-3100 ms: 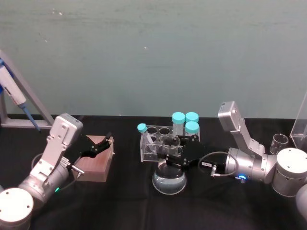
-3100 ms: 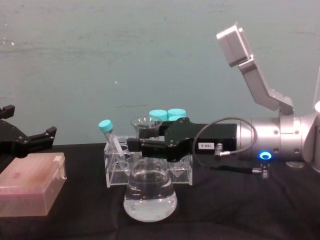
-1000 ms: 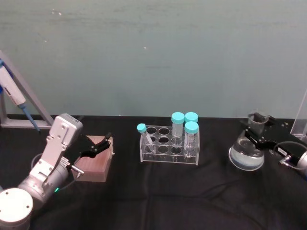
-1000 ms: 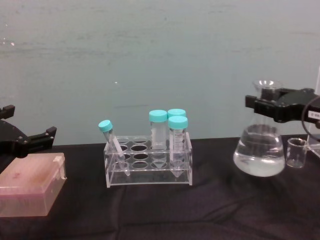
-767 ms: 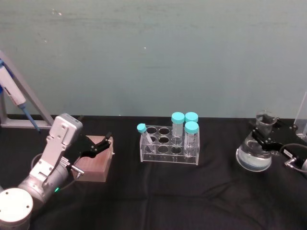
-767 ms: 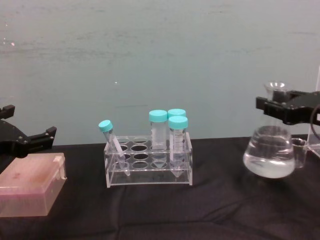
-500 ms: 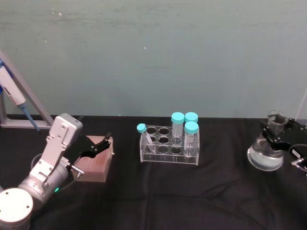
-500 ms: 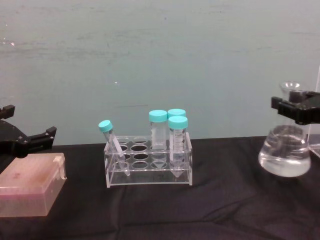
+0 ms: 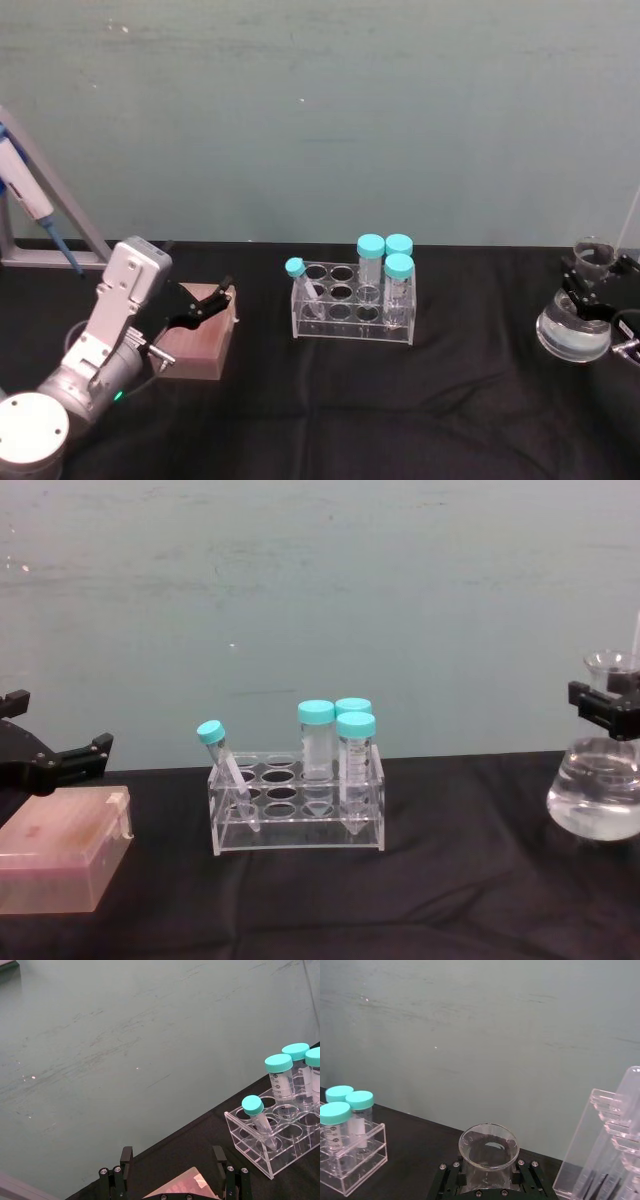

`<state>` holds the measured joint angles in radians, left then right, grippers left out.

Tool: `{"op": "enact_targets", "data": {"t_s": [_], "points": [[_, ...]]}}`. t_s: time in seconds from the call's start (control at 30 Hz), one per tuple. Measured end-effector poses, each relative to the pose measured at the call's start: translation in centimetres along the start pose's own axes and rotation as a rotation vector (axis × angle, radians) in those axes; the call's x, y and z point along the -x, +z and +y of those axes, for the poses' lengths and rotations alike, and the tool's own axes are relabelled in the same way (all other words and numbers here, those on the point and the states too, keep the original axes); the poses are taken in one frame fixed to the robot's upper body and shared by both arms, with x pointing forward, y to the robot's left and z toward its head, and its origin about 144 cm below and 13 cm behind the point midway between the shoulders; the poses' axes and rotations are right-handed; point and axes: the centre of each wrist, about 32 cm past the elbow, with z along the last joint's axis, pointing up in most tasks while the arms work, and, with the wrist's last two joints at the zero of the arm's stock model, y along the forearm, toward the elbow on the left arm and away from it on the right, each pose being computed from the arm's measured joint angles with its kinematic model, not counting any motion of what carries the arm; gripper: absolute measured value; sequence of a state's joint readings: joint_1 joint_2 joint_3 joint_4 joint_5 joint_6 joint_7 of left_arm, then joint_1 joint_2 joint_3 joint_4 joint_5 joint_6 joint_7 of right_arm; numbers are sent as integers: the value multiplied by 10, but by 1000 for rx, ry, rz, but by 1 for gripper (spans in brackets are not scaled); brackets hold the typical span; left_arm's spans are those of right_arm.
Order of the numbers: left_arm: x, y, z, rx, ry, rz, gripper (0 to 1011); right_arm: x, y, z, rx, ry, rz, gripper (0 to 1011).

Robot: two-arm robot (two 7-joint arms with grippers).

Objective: Place the experimental apparatus aside using one hand.

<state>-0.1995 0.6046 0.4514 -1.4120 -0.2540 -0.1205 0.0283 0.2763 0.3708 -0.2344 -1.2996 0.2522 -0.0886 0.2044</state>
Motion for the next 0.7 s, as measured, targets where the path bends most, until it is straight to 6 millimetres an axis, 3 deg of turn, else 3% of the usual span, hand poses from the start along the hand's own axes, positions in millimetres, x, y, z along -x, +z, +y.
{"op": "enact_targets", "data": {"t_s": [0.7], "points": [[0, 0, 0, 0, 0, 0, 1000, -1, -4, -4, 19, -54, 37, 451]]}}
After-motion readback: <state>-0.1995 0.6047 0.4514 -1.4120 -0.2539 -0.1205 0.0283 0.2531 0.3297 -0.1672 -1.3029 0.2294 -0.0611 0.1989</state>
